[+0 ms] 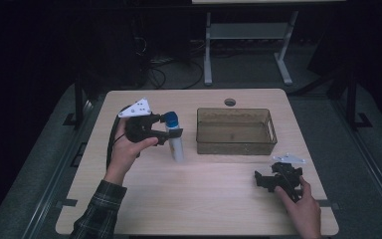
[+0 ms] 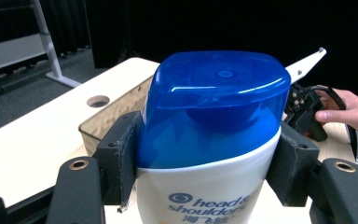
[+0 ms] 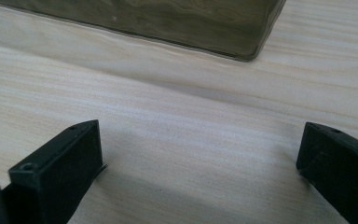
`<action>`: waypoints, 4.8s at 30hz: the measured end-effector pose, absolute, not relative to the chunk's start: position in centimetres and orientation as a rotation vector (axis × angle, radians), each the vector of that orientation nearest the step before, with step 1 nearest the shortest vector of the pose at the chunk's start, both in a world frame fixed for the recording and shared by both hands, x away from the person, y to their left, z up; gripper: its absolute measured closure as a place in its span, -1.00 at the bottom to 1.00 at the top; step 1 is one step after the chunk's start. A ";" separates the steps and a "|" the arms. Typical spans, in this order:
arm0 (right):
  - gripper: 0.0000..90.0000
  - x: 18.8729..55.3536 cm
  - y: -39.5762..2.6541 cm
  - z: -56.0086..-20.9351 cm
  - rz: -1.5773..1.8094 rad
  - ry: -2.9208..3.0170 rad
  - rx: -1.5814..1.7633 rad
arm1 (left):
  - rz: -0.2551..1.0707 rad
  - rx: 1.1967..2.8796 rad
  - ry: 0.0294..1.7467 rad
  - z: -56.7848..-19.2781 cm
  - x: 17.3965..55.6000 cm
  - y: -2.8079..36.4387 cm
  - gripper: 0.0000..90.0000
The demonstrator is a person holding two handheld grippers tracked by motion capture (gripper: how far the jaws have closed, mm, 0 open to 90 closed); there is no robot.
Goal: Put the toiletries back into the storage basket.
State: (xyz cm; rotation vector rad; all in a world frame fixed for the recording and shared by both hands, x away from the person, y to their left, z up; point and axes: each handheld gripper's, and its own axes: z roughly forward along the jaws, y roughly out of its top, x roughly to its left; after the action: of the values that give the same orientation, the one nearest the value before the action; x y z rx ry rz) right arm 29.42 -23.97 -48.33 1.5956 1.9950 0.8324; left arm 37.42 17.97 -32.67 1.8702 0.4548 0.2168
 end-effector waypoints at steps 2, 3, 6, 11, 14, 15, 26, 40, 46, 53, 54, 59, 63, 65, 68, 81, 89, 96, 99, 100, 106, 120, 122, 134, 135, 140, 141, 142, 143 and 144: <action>-1.00 29.4 -24.0 -48.3 0.832 1.994 1.598 | 0.219 1.868 0.457 -32.4 37.6 17.7 -0.22; -1.00 29.4 -24.0 -48.3 0.833 1.994 1.598 | 0.223 1.866 0.456 -32.3 37.8 17.5 -0.22; -1.00 29.4 -24.0 -48.3 0.833 1.995 1.598 | 0.228 1.857 0.458 -32.0 38.3 16.8 -0.22; -1.00 29.4 -24.0 -48.3 0.833 1.994 1.598 | 0.239 1.855 0.454 -31.7 38.8 15.9 -0.22; -1.00 29.4 -24.0 -48.3 0.833 1.995 1.598 | 0.247 1.852 0.455 -31.5 39.2 15.3 -0.22; -1.00 29.4 -24.0 -48.3 0.833 1.995 1.598 | 0.254 1.852 0.454 -31.4 39.5 14.9 -0.22; -1.00 29.4 -24.0 -48.3 0.833 1.995 1.597 | 0.267 1.838 0.447 -31.2 40.9 13.0 -0.22; -1.00 29.4 -24.0 -48.3 0.832 1.994 1.598 | 0.290 1.851 0.460 -32.1 42.6 10.5 -0.22; -1.00 29.4 -24.0 -48.3 0.833 1.994 1.600 | 0.289 1.855 0.464 -32.8 43.2 9.6 -0.22; -1.00 29.4 -23.9 -48.3 0.835 1.994 1.600 | 0.292 1.873 0.471 -33.6 43.7 9.0 -0.22; -1.00 29.4 -23.9 -48.3 0.835 1.994 1.601 | 0.293 1.877 0.473 -33.7 43.8 8.9 -0.22; -1.00 29.4 -23.9 -48.3 0.835 1.994 1.600 | 0.286 1.896 0.472 -34.5 43.8 8.5 -0.22; -1.00 29.4 -23.9 -48.3 0.835 1.994 1.601 | 0.282 1.904 0.474 -35.2 43.9 8.4 -0.22; -1.00 29.4 -23.9 -48.3 0.834 1.993 1.601 | 0.277 1.908 0.476 -35.4 43.9 8.4 -0.22; -1.00 29.4 -23.9 -48.3 0.834 1.993 1.600 | 0.276 1.911 0.479 -35.9 43.9 8.4 -0.22; -1.00 29.4 -24.0 -48.3 0.833 1.993 1.599 | 0.266 1.949 0.498 -37.8 44.1 8.3 -0.23; -1.00 29.4 -24.0 -48.3 0.832 1.994 1.598 | 0.261 1.974 0.509 -38.9 44.0 8.3 -0.23; -1.00 29.4 -24.0 -48.3 0.832 1.994 1.598 | 0.256 1.969 0.499 -39.0 43.9 8.4 -0.23; -1.00 29.4 -24.0 -48.3 0.832 1.994 1.598 | 0.257 1.971 0.496 -39.0 43.8 8.3 -0.24; -1.00 29.4 -24.0 -48.3 0.832 1.994 1.598 | 0.258 1.974 0.489 -39.0 43.8 8.3 -0.24; -1.00 29.4 -24.0 -48.3 0.832 1.994 1.598 | 0.256 1.989 0.473 -39.0 43.3 7.7 -0.30; -1.00 29.4 -24.0 -48.3 0.832 1.994 1.598 | 0.223 1.952 0.474 -38.7 43.2 8.4 -0.44; -1.00 29.4 -24.0 -48.3 0.832 1.994 1.598 | 0.224 1.948 0.476 -38.5 43.1 8.9 -0.44; -1.00 29.5 -24.0 -48.3 0.833 1.997 1.595 | 0.253 1.981 0.500 -37.8 41.9 11.8 -0.46; -1.00 29.5 -24.0 -48.3 0.834 1.997 1.595 | 0.258 1.978 0.506 -37.8 41.7 12.1 -0.46; -1.00 29.5 -24.0 -48.3 0.834 1.997 1.596 | 0.267 2.001 0.542 -38.0 40.9 13.5 -0.46; -1.00 29.5 -24.0 -48.3 0.834 1.997 1.596 | 0.270 2.008 0.550 -38.0 40.8 13.8 -0.46; -1.00 29.5 -24.0 -48.3 0.834 1.997 1.596 | 0.279 2.008 0.565 -38.2 40.4 14.5 -0.45; -1.00 29.5 -24.0 -48.3 0.834 1.997 1.596 | 0.281 2.006 0.571 -38.3 40.3 14.8 -0.45; -1.00 29.5 -24.0 -48.3 0.834 1.997 1.596 | 0.281 2.006 0.571 -38.3 40.3 14.8 -0.45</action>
State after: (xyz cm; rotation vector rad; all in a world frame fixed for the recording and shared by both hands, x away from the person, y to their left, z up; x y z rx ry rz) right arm 29.52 -23.97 -48.33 1.5956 1.9967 0.8338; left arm 40.28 14.77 -38.28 2.0062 0.5710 0.2812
